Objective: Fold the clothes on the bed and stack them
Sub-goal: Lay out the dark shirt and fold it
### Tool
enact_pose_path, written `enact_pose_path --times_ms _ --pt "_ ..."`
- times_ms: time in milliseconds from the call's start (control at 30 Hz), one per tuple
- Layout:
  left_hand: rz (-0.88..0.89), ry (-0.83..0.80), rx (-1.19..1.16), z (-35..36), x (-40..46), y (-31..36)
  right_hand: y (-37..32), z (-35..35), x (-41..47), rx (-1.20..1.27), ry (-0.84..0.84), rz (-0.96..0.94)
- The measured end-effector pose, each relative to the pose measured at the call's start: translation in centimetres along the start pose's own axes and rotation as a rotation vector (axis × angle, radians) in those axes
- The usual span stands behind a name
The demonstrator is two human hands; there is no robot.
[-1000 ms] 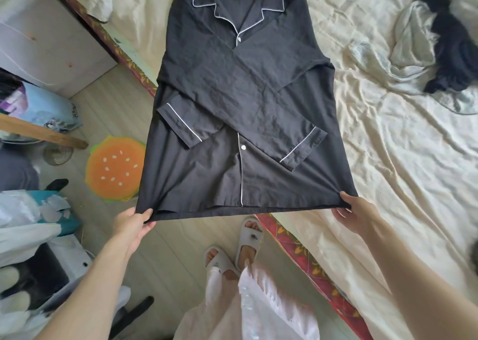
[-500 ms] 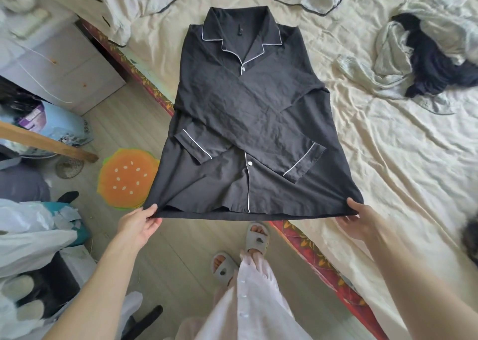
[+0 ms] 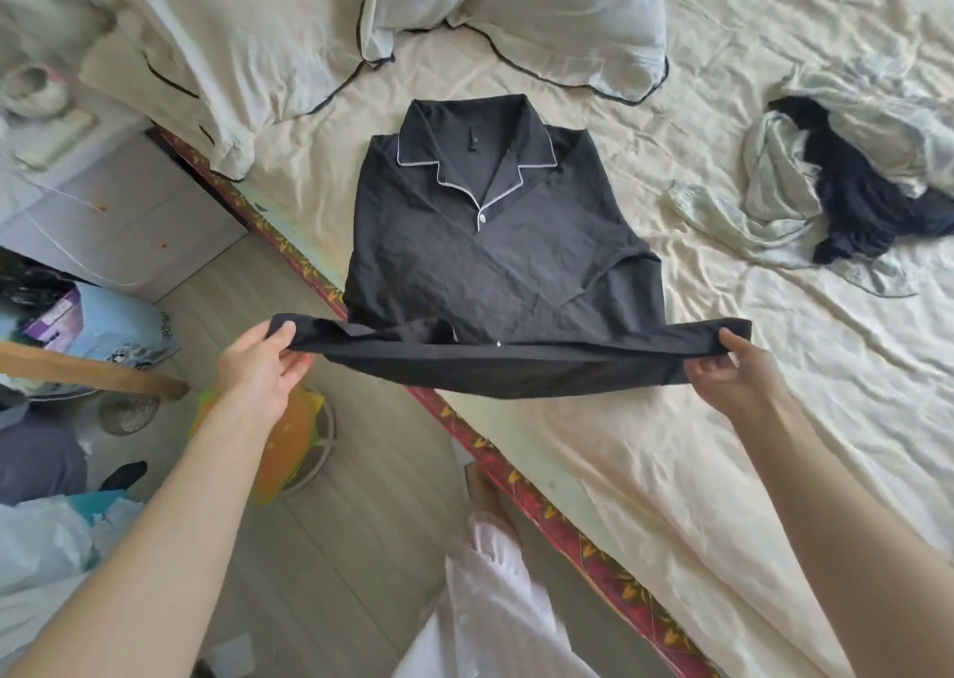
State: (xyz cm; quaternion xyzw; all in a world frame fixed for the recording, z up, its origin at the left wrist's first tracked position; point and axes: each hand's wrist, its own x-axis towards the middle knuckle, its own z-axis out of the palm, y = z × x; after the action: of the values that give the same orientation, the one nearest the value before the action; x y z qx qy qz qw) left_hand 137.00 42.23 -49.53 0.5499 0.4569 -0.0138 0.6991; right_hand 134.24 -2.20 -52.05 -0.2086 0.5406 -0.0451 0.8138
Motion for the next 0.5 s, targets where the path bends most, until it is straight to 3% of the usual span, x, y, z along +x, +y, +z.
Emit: enact_pose_path --times_ms 167,500 --pt "-0.007 -0.019 -0.01 6.4 6.3 4.3 -1.5 8.7 4.7 0.055 -0.042 0.024" --pt "-0.084 0.064 0.051 17.1 17.9 7.5 -1.1 19.7 15.7 -0.139 0.081 0.008"
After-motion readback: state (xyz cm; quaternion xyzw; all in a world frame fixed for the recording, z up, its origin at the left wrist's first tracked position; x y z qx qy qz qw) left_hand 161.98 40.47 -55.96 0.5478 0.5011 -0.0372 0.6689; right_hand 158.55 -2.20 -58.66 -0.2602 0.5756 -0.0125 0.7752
